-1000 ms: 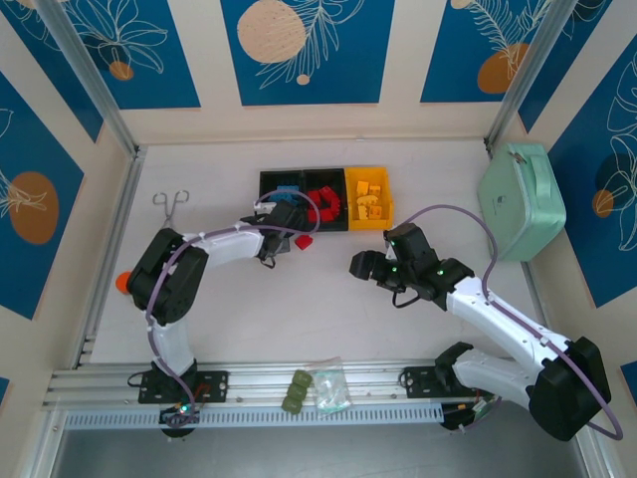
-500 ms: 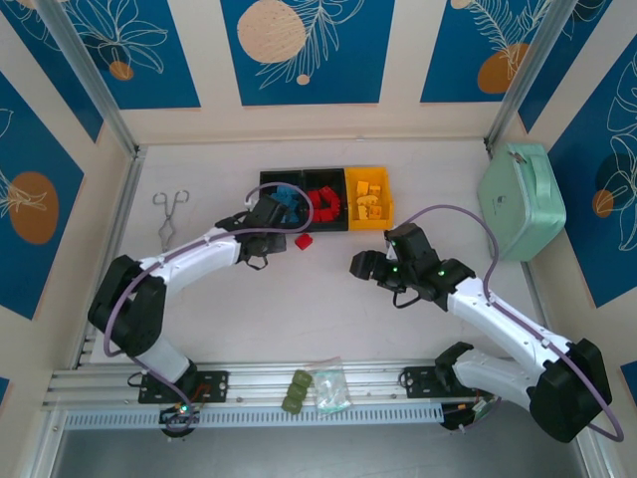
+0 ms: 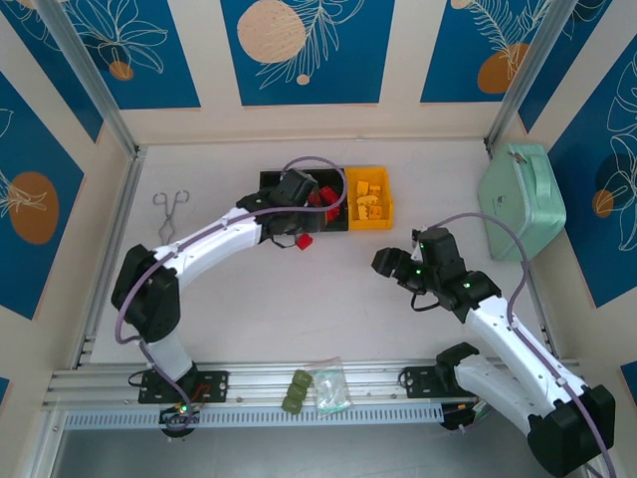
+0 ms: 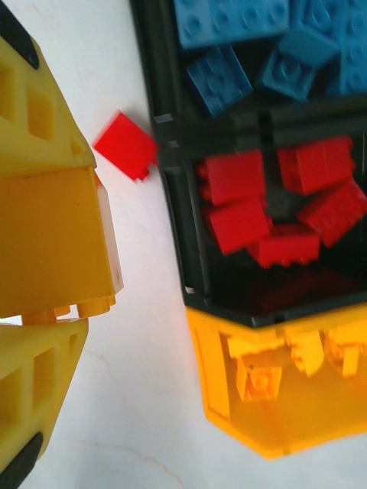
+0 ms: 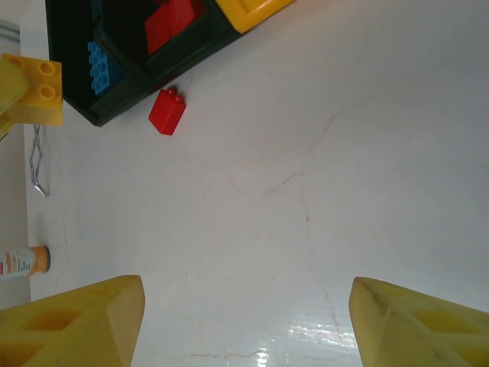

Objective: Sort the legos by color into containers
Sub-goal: Place the lego in the container.

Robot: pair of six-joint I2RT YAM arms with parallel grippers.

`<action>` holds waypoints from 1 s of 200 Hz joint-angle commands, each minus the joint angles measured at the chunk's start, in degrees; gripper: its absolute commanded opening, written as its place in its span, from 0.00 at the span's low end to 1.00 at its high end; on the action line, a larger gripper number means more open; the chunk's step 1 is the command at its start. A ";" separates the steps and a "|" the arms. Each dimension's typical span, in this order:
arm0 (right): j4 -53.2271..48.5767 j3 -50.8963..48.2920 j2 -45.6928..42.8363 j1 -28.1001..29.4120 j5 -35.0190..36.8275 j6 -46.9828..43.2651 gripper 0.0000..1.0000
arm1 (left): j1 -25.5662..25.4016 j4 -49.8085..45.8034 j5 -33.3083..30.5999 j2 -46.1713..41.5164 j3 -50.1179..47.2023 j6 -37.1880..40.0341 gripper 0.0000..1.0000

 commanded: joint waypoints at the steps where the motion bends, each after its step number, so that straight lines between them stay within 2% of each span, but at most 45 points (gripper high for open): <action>1: -2.80 -0.80 -2.31 -2.11 -2.46 -1.39 0.71 | -1.11 -2.02 2.89 5.07 6.48 0.82 0.35; 58: -3.66 -3.30 -5.56 -5.15 -4.62 -0.87 0.72 | -1.71 -5.39 5.80 18.69 23.73 1.72 0.35; 149: -3.54 -5.23 -7.68 -5.79 -5.87 0.22 0.71 | -1.63 -16.87 3.57 39.52 55.09 7.93 0.35; 190: -4.36 -5.24 -8.62 -5.92 -5.67 0.44 0.71 | -1.17 -17.71 4.17 44.85 62.27 8.43 0.38; 200: -4.36 -5.53 -8.79 -5.91 -5.74 0.49 0.71 | -1.06 -17.16 4.10 44.94 62.26 8.32 0.44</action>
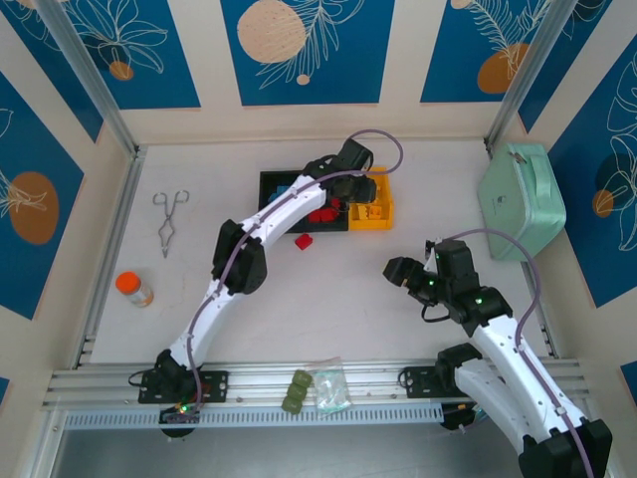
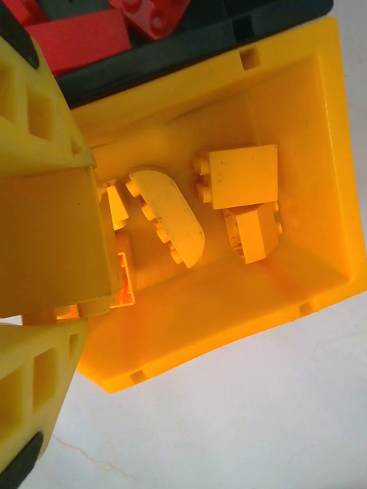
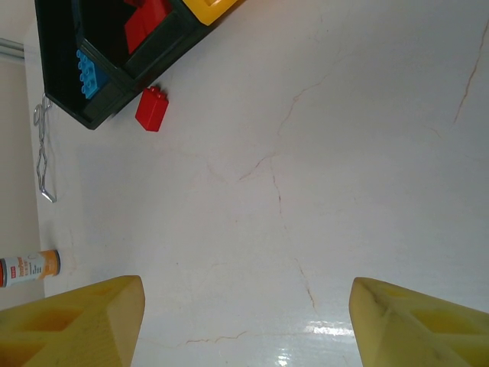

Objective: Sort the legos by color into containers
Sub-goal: Place the lego in the container, then pick up the lego from the center of the table.

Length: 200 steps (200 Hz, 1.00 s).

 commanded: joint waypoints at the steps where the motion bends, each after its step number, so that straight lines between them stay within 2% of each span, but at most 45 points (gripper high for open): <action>1: -1.06 -0.68 -1.04 -0.31 -1.25 0.57 0.72 | 0.16 -1.93 -0.49 1.29 2.94 1.20 0.45; 34: -0.64 -1.15 -1.17 -0.35 -1.34 0.86 0.71 | 0.15 -2.09 -0.41 -0.21 2.96 1.63 0.60; 75: 0.48 -1.20 -0.16 -0.02 -1.39 0.34 0.71 | -0.63 -0.82 -0.68 -7.04 -2.92 3.65 0.63; 136: 2.13 -0.69 2.61 3.79 1.03 -0.68 0.72 | -0.72 9.48 0.97 -24.49 -27.78 2.95 0.64; 173: 4.88 -0.45 4.74 7.20 2.50 -0.81 0.73 | -0.90 14.75 -5.62 -35.48 -45.37 1.06 0.65; 200: 7.68 0.00 6.24 10.91 3.78 -1.62 0.76 | -0.86 18.44 -10.71 -41.47 -57.20 -2.79 0.70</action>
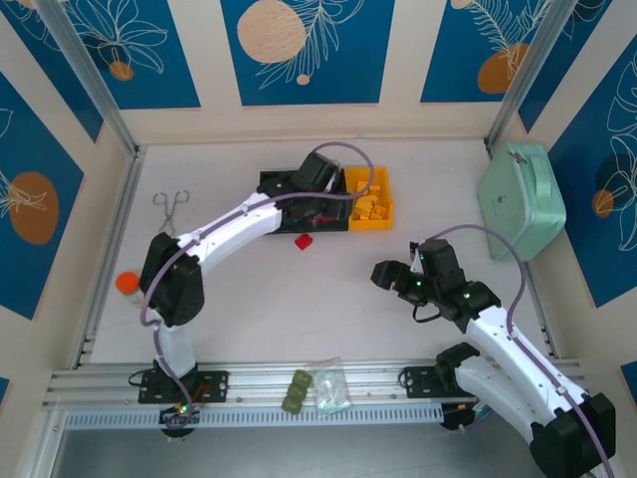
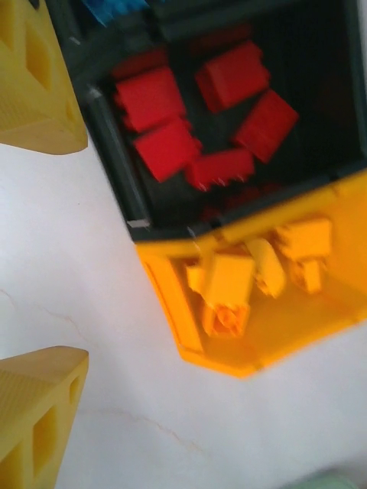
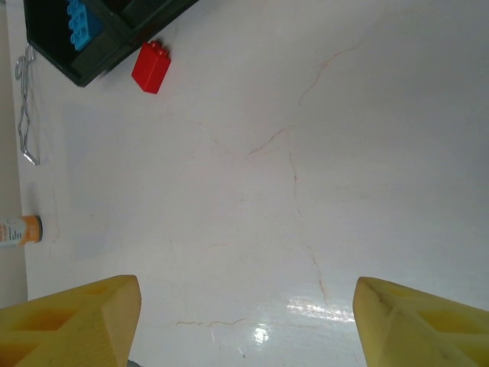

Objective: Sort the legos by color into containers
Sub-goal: Pick up the lego from the center of the table.

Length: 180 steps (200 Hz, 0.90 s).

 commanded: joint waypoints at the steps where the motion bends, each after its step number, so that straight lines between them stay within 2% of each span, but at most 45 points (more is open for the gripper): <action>1: 3.37 0.37 0.93 2.63 1.60 -1.44 0.76 | -0.44 4.42 -6.35 -4.34 -8.34 -3.56 0.70; 25: 5.21 0.70 2.40 3.90 2.26 -1.40 0.76 | -1.09 9.39 -10.93 -7.59 -18.00 -8.00 0.78; 43: 5.97 0.73 3.35 4.10 2.16 -1.19 0.76 | -1.35 13.03 -11.83 -7.31 -22.25 -8.66 0.81; 103: 4.86 0.02 2.24 4.45 3.45 -0.95 0.76 | -1.36 20.66 -17.25 -2.79 -27.34 -7.57 0.89; 131: 4.77 -0.35 2.11 4.27 3.74 -0.96 0.76 | -1.40 22.17 -16.98 -0.02 -27.02 -8.66 0.89; 180: 4.76 -0.03 2.39 3.53 3.74 -1.52 0.76 | -1.47 23.00 -20.06 3.10 -26.58 -8.27 0.89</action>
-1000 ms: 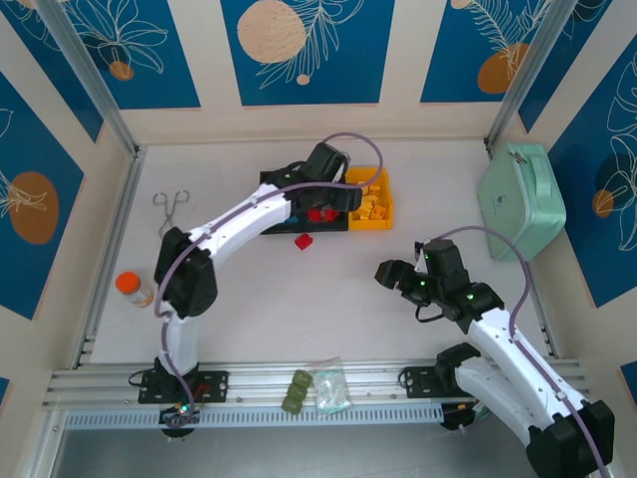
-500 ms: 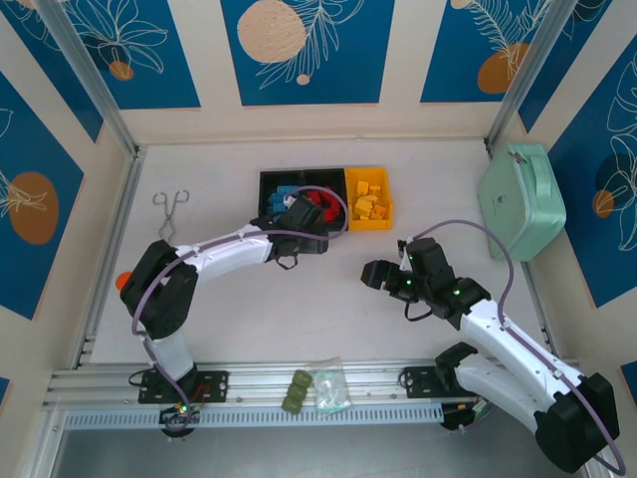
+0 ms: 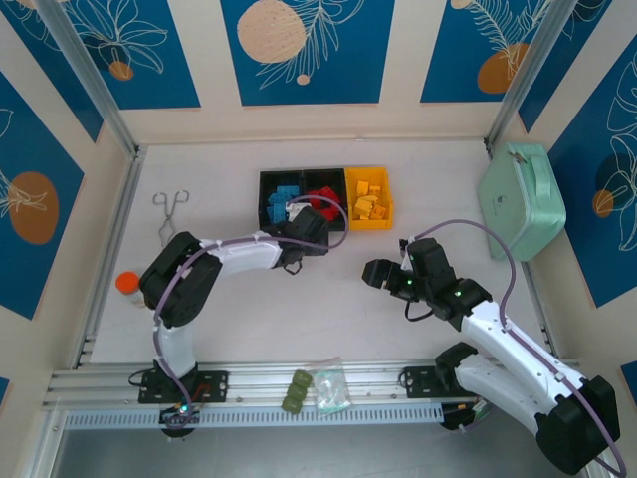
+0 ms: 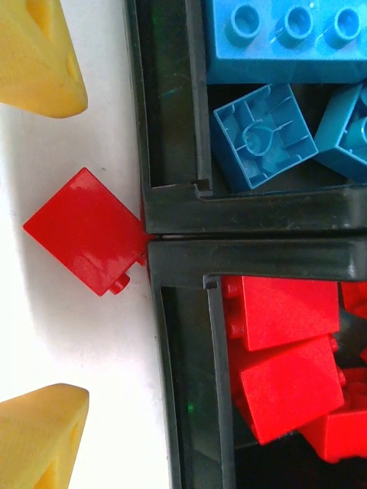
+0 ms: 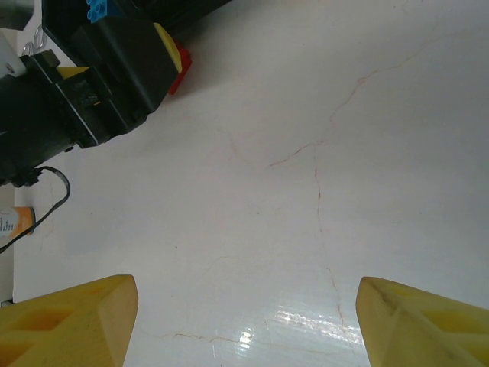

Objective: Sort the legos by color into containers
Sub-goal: Pick up the lego from the center of the table.

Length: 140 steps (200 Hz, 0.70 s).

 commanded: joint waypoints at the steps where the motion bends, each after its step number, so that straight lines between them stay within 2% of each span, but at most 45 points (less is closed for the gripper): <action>1: -0.07 -0.08 -0.45 -0.43 0.51 -1.00 0.76 | -0.66 1.54 -3.18 1.54 -0.06 -0.30 0.89; 54: -0.29 -0.21 -0.55 -1.19 0.19 -1.12 0.75 | -0.62 1.21 -4.89 4.51 1.35 -0.61 0.87; 117: -0.64 -0.70 -0.88 -1.86 0.07 -0.93 0.75 | -0.66 1.64 -4.87 7.36 3.77 1.20 0.78; 140: -0.64 -0.70 -0.92 -2.07 0.05 -1.01 0.75 | -0.62 1.68 -4.57 8.09 4.11 1.48 0.71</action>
